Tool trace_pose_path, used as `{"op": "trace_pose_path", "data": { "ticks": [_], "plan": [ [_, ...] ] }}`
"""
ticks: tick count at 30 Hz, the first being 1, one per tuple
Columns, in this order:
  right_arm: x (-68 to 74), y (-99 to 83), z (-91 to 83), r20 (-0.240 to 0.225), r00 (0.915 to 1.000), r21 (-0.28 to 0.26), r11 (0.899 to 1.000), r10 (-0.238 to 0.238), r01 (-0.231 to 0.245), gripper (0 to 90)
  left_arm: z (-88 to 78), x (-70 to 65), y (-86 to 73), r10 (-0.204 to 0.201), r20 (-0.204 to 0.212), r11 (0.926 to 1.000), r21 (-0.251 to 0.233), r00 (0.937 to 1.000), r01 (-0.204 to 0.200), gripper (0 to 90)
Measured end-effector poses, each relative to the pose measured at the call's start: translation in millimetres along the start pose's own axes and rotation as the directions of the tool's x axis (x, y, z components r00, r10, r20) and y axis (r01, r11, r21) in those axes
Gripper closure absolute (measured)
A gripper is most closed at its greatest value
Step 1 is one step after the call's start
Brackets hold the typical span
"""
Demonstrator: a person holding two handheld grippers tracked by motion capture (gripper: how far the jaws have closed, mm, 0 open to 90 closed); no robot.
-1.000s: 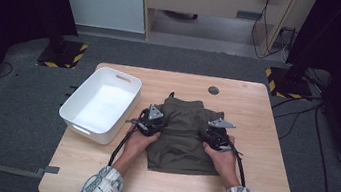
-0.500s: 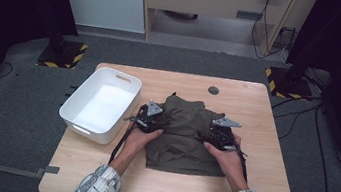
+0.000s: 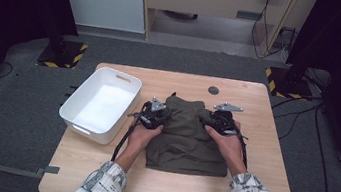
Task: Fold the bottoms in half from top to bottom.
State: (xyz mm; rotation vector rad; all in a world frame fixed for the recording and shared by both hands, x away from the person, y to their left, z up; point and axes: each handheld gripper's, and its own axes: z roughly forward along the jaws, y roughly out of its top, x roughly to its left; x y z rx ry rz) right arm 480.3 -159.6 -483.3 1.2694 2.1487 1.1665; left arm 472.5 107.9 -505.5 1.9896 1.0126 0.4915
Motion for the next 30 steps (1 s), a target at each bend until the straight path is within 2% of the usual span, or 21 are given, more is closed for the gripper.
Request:
{"op": "trace_pose_path", "data": {
  "ticks": [2,4,8,9,11,13,15,19,22,24,30],
  "plan": [
    [0.0,4.5,6.0,0.006,1.0000,0.001,1.000,0.004,-0.004,58.8,1.4,1.0,-3.2,-0.004,0.007,1.0000,0.005,1.0000,0.004,87.5],
    [0.7,7.8,9.7,0.013,0.9999,0.001,1.000,0.009,-0.009,62.6,2.1,0.6,-6.9,0.008,0.009,0.9999,0.013,0.9999,-0.008,88.1],
    [1.2,11.9,19.2,0.019,0.9996,0.030,0.999,0.018,-0.019,60.5,2.4,-0.4,-13.6,0.029,0.019,0.9994,0.017,0.9994,-0.030,88.3],
    [0.3,11.6,21.5,0.018,0.9995,0.036,0.999,0.026,-0.027,62.6,2.3,-0.6,-15.9,0.029,0.021,0.9994,0.019,0.9994,-0.029,88.2],
    [0.0,10.6,23.7,0.002,0.9993,0.044,0.998,0.037,-0.037,69.5,2.6,-0.8,-18.9,0.023,0.025,0.9996,0.017,0.9994,-0.023,88.2],
    [1.3,10.6,22.2,-0.013,0.9982,0.057,0.997,0.059,-0.058,81.1,3.2,-0.8,-21.6,0.016,0.028,0.9998,0.014,0.9995,-0.016,88.2],
    [4.2,10.7,19.1,-0.022,0.9987,0.063,0.997,0.046,-0.045,89.0,3.6,-1.3,-22.8,0.018,0.027,0.9998,0.012,0.9995,-0.018,88.2],
    [10.8,9.5,11.1,-0.043,0.9989,0.055,0.998,0.021,-0.019,90.0,3.3,-2.9,-23.3,0.021,0.020,0.9996,0.019,0.9996,-0.022,88.1],
    [18.0,3.4,1.5,-0.077,0.9970,0.043,0.999,0.003,0.000,90.0,3.6,-4.0,-24.7,0.023,0.018,0.9996,0.018,0.9996,-0.024,88.0],
    [22.4,-6.4,-3.5,-0.096,0.9953,0.044,0.999,-0.013,0.017,90.0,4.3,-4.5,-25.8,0.023,0.018,0.9996,0.014,0.9996,-0.023,87.9],
    [24.1,-34.2,-2.6,-0.115,0.9933,0.066,0.998,-0.008,0.015,90.0,3.8,-7.4,-29.4,0.041,0.005,0.9991,0.001,0.9991,-0.041,87.9]
  ]
}}
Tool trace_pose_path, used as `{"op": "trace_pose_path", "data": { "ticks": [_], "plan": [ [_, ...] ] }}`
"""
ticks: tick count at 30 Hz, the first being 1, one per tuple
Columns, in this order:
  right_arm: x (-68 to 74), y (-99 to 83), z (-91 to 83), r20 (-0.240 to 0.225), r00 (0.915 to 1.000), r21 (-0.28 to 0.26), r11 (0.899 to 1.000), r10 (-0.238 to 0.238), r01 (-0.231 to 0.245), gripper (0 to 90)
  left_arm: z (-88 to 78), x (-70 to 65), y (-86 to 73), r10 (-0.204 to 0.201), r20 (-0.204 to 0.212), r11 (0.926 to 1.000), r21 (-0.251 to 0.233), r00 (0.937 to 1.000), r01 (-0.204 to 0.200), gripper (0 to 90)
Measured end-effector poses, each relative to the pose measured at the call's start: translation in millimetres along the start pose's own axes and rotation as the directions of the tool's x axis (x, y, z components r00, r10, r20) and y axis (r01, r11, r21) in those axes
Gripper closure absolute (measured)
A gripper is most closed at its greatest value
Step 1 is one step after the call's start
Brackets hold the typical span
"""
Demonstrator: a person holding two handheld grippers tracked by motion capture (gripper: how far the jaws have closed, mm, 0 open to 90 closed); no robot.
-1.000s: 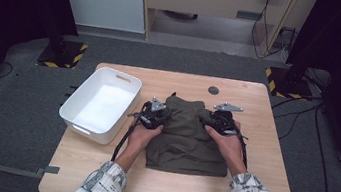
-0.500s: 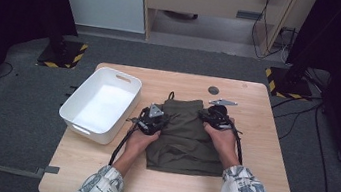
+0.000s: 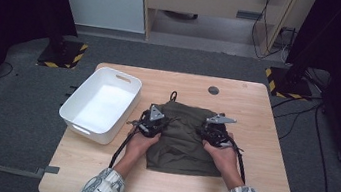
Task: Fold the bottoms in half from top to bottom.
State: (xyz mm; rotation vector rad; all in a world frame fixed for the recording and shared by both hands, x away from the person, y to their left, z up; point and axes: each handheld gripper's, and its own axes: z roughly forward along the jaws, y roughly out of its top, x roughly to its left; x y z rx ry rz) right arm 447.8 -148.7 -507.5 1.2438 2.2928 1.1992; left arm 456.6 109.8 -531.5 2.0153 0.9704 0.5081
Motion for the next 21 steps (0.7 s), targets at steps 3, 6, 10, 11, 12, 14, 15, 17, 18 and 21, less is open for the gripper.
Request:
{"op": "trace_pose_path", "data": {
  "ticks": [3,6,10,11,12,14,15,17,18,21],
  "plan": [
    [-1.5,-11.3,3.8,-0.010,0.9999,0.019,1.000,0.011,-0.010,90.0,-2.0,-1.6,-2.4,0.010,0.002,0.9999,-0.002,0.9999,-0.010,87.8],
    [-1.3,-19.4,7.4,-0.018,0.9998,0.034,0.999,0.003,-0.002,90.0,-3.0,-2.1,-3.5,0.015,0.001,0.9999,-0.002,0.9999,-0.015,87.8],
    [0.4,-24.5,7.5,-0.031,0.9995,0.032,0.999,-0.002,0.003,90.0,-8.0,-6.1,-7.0,0.062,-0.005,0.9981,0.002,0.9980,-0.062,87.9],
    [0.2,-25.6,7.0,-0.037,0.9992,0.030,0.999,-0.011,0.012,90.0,-8.8,-5.7,-6.9,0.056,0.000,0.9984,0.006,0.9984,-0.056,87.9],
    [-0.1,-26.5,6.8,-0.041,0.9990,0.026,1.000,-0.014,0.015,90.0,-9.6,-4.9,-7.1,0.044,0.005,0.9990,0.007,0.9990,-0.045,88.0],
    [-1.7,-28.9,6.2,-0.055,0.9985,0.017,1.000,-0.004,0.005,90.0,-9.8,-4.6,-7.7,0.031,0.007,0.9995,0.006,0.9995,-0.031,88.0],
    [-1.7,-29.5,6.3,-0.057,0.9984,0.013,1.000,0.001,0.000,90.0,-9.7,-4.6,-7.5,0.026,0.006,0.9996,0.007,0.9996,-0.026,88.0],
    [-1.3,-30.4,6.3,-0.058,0.9983,0.009,1.000,-0.007,0.007,90.0,-9.6,-4.0,-7.4,0.017,0.010,0.9998,0.005,0.9998,-0.017,87.6],
    [-1.6,-30.8,6.4,-0.058,0.9983,0.006,1.000,-0.009,0.009,90.0,-9.8,-3.5,-7.4,0.008,0.014,1.0000,0.004,0.9999,-0.008,86.9],
    [-2.3,-31.9,6.3,-0.065,0.9979,-0.001,1.000,-0.004,0.003,90.0,-11.7,-2.7,-5.5,-0.012,0.020,0.9999,0.005,0.9997,0.012,81.2]
  ]
}}
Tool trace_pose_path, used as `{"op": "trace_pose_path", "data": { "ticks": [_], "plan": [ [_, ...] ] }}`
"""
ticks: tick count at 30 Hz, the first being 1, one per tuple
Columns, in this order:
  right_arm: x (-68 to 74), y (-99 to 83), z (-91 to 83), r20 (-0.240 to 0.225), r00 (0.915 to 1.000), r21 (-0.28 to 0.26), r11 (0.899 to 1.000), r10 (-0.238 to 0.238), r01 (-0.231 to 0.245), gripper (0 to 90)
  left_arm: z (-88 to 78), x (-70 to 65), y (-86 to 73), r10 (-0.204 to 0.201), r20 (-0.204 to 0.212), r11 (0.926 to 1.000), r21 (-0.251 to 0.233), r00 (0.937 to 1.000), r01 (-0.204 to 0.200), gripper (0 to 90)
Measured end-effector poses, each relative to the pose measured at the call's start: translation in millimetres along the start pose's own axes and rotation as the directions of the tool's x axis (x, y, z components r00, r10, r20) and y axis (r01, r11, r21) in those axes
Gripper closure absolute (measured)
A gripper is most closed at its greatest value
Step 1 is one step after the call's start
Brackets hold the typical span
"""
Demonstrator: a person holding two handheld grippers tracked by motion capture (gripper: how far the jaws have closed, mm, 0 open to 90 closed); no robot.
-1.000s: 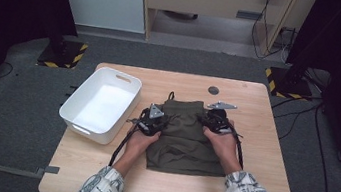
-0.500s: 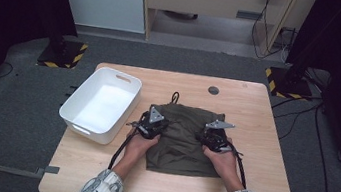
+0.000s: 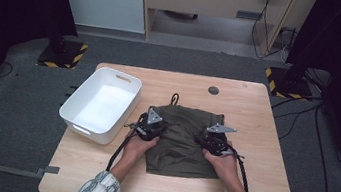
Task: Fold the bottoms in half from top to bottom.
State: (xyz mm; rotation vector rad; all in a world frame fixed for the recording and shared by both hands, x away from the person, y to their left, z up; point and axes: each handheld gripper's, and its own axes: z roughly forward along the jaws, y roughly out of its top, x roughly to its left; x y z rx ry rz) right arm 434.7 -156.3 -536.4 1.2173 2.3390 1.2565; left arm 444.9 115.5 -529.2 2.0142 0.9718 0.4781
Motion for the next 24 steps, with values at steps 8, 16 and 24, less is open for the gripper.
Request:
{"op": "trace_pose_path", "data": {
  "ticks": [8,16,24],
  "plan": [
    [-0.9,-0.1,0.1,-0.008,0.9999,0.000,1.000,0.012,-0.012,90.0,-17.6,3.3,28.0,-0.014,-0.019,0.9992,-0.038,0.9997,0.013,52.7],
    [-1.2,0.1,0.3,-0.011,0.9999,0.000,1.000,0.007,-0.007,90.0,-10.2,9.2,73.7,-0.013,-0.030,0.9979,-0.063,0.9995,0.012,53.1],
    [-1.3,0.1,0.3,-0.012,0.9999,0.001,1.000,0.007,-0.007,90.0,5.9,10.9,89.1,-0.014,-0.041,0.9989,-0.046,0.9991,0.012,51.5]
  ]
}}
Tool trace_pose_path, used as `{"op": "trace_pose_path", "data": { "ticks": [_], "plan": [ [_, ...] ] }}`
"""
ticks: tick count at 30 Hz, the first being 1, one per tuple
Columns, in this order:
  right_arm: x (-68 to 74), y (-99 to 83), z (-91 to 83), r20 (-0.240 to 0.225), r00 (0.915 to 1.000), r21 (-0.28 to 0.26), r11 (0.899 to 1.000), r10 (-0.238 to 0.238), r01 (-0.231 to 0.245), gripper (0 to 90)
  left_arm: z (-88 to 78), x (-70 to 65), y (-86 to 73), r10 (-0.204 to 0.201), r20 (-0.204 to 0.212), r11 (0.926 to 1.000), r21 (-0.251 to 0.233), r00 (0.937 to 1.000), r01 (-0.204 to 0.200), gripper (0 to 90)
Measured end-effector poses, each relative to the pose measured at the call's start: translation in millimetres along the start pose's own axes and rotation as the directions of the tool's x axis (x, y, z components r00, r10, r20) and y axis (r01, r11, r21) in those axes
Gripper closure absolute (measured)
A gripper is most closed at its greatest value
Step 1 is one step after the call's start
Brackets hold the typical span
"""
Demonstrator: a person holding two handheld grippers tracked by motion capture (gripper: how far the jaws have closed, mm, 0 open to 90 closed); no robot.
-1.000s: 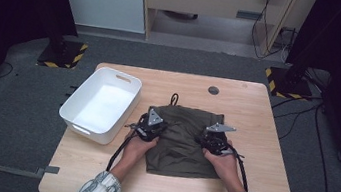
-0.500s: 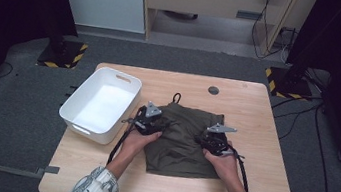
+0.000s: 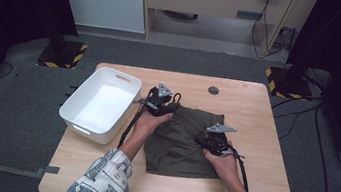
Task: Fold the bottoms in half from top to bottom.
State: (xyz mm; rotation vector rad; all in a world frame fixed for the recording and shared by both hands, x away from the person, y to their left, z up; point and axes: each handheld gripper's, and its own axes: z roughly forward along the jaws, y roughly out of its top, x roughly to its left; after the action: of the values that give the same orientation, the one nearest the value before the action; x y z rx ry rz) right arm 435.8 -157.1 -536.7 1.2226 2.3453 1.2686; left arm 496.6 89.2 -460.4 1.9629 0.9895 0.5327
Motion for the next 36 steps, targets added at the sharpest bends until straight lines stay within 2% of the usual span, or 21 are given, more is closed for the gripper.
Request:
{"op": "trace_pose_path", "data": {
  "ticks": [2,5,7,10,11,15,17,21,24,28,29,31,36],
  "plan": [
    [-0.3,0.0,0.0,-0.001,1.0000,0.001,1.000,-0.001,0.001,90.0,4.5,-0.1,-3.2,0.006,-0.008,0.9993,0.036,1.0000,-0.006,48.3],
    [-0.5,0.0,0.0,-0.003,1.0000,0.001,1.000,0.000,0.000,90.0,10.4,-1.0,-9.0,-0.016,-0.003,0.9979,0.063,0.9999,0.016,40.9],
    [-0.6,0.0,0.0,-0.003,1.0000,0.001,1.000,0.000,0.000,90.0,12.3,-2.8,-11.7,-0.011,-0.004,0.9983,0.058,0.9999,0.011,42.3],
    [-0.9,0.0,0.1,-0.008,1.0000,0.002,1.000,0.004,-0.004,90.0,13.4,-2.6,-13.7,-0.010,0.003,0.9963,0.085,1.0000,0.009,42.4],
    [-0.9,0.0,0.1,-0.008,1.0000,0.002,1.000,0.003,-0.003,90.0,12.6,-2.9,-14.7,-0.006,0.004,0.9964,0.085,1.0000,0.005,45.3],
    [-0.6,0.0,0.2,-0.005,1.0000,0.002,1.000,0.005,-0.005,90.0,8.3,-6.8,-16.4,-0.004,0.025,0.9979,0.065,0.9997,0.002,59.9],
    [-0.4,0.0,0.3,-0.003,1.0000,0.002,1.000,0.006,-0.006,90.0,7.1,-10.0,-16.8,0.007,0.029,0.9983,0.058,0.9996,-0.008,63.9],
    [0.8,-0.1,0.4,0.005,1.0000,-0.002,1.000,0.005,-0.005,90.0,-5.7,-24.8,-18.2,0.065,0.036,0.9978,0.010,0.9973,-0.065,64.8],
    [1.0,-0.1,0.5,0.007,0.9999,0.000,1.000,0.015,-0.015,90.0,-16.5,-30.3,-23.8,0.089,0.054,0.9959,-0.020,0.9946,-0.088,65.0],
    [2.0,-0.1,0.8,0.017,0.9998,-0.001,1.000,0.008,-0.008,90.0,-31.2,-35.9,-42.4,0.108,0.086,0.9934,-0.048,0.9904,-0.104,66.0],
    [2.5,-0.1,0.8,0.021,0.9998,-0.001,1.000,0.006,-0.006,90.0,-31.2,-35.9,-42.4,0.108,0.086,0.9934,-0.048,0.9904,-0.104,66.2],
    [4.2,0.0,1.1,0.028,0.9996,-0.001,1.000,0.009,-0.009,90.0,-39.2,-40.5,-57.2,0.123,0.111,0.9916,-0.053,0.9862,-0.118,66.5],
    [7.3,0.2,1.8,0.052,0.9985,-0.002,1.000,-0.017,0.017,90.0,-45.6,-44.7,-74.8,0.138,0.106,0.9897,-0.053,0.9847,-0.133,66.7]
  ]
}}
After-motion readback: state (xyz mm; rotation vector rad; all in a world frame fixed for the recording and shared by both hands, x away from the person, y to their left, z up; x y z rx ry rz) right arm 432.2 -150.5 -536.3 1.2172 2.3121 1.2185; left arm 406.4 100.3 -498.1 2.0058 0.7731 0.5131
